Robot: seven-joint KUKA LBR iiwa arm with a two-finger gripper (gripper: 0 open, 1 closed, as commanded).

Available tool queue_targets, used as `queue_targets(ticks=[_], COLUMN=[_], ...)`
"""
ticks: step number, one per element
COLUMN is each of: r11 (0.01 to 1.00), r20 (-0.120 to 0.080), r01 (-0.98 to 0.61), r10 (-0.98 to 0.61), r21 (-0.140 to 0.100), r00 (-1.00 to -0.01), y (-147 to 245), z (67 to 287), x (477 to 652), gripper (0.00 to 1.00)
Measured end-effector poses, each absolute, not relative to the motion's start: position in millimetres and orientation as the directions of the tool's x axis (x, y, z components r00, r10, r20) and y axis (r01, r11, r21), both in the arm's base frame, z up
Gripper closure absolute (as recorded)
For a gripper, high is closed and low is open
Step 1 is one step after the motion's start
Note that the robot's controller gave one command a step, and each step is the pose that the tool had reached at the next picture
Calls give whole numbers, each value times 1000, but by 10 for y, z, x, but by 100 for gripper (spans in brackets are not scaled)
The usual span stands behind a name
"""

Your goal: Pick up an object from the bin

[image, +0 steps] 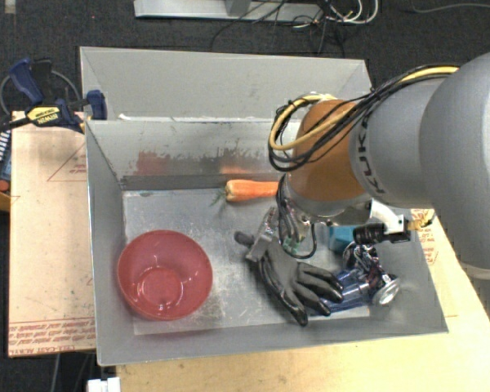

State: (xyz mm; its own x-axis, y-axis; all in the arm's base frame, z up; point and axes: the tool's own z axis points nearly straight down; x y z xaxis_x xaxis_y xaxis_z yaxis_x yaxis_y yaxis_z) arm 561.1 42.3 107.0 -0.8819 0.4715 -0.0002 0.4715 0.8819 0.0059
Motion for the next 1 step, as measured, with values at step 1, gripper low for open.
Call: queue_targets(ticks=[1], r11=[882], r20=[4], r01=[471], r10=[471], r21=[4], r00=[-882], y=[423], z=[1150], x=[5601], gripper=[100])
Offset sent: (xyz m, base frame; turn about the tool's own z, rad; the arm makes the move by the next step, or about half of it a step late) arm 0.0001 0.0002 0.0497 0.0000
